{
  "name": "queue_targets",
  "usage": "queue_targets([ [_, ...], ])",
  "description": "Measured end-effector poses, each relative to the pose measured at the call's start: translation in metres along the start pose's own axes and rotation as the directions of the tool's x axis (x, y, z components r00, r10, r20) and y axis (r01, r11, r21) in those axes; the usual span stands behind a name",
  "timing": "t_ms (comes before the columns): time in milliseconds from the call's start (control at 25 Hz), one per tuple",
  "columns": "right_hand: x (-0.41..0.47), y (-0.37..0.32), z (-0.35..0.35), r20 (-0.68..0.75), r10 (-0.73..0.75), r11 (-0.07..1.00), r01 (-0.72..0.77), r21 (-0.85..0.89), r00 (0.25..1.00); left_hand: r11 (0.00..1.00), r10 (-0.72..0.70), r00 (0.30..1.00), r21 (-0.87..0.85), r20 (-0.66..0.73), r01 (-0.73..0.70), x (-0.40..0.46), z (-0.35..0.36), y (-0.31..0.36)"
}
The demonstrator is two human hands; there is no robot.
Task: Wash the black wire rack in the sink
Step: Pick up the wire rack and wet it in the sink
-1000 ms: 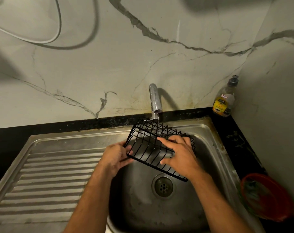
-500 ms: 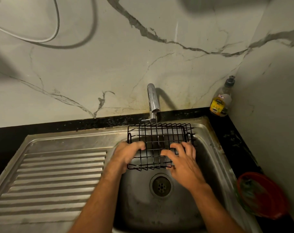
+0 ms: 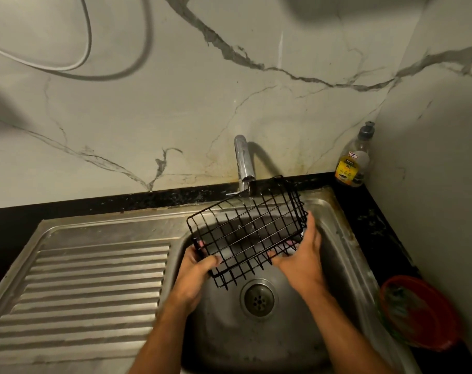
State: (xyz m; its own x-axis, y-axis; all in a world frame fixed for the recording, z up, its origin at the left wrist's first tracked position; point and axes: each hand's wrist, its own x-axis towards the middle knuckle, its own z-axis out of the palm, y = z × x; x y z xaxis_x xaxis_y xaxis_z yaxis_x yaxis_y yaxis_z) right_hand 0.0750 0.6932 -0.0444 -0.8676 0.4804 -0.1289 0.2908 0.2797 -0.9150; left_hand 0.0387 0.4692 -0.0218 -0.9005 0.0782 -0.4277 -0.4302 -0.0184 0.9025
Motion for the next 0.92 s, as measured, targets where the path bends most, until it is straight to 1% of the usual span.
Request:
queue_targets([
  [80,0.001,-0.005,0.002,-0.012,-0.08,0.997,0.08,-0.011,0.997,0.994,-0.053,0.998,-0.093,0.033,0.055,0.005,-0.009,-0.01],
  [200,0.004,-0.012,0.003,0.001,-0.195,0.979,0.195,-0.059,0.981,0.994,-0.097,0.995,-0.048,0.031,0.099,0.006,-0.012,-0.012],
  [280,0.002,-0.018,0.005,0.022,-0.232,0.962,0.233,-0.141,0.972,0.997,-0.077,0.997,-0.024,0.001,0.077,0.005,-0.011,-0.011],
  [440,-0.002,-0.025,0.006,0.033,-0.235,0.951,0.237,-0.196,0.971,0.997,0.054,0.997,0.053,-0.058,-0.051,0.009,-0.012,-0.011],
  [600,-0.004,-0.026,0.001,0.009,-0.241,0.952,0.239,-0.191,0.97,0.984,0.106,0.993,0.146,-0.052,-0.098,0.017,-0.014,-0.015],
  [680,-0.005,-0.026,-0.002,0.009,-0.255,0.945,0.252,-0.208,0.967,0.973,0.091,0.996,0.214,-0.009,-0.087,0.02,-0.016,-0.015],
  [800,-0.002,-0.029,-0.005,0.076,-0.239,0.936,0.251,-0.246,0.968,0.957,-0.053,0.998,0.288,0.033,0.041,0.02,-0.016,-0.011],
  [840,0.001,-0.033,-0.007,0.094,-0.229,0.935,0.245,-0.255,0.969,0.946,-0.065,0.997,0.321,0.034,0.051,0.021,-0.016,-0.013],
  [920,0.008,-0.043,-0.008,0.115,-0.215,0.925,0.24,-0.293,0.97,0.93,-0.02,0.999,0.368,0.03,0.008,0.023,-0.016,-0.016],
])
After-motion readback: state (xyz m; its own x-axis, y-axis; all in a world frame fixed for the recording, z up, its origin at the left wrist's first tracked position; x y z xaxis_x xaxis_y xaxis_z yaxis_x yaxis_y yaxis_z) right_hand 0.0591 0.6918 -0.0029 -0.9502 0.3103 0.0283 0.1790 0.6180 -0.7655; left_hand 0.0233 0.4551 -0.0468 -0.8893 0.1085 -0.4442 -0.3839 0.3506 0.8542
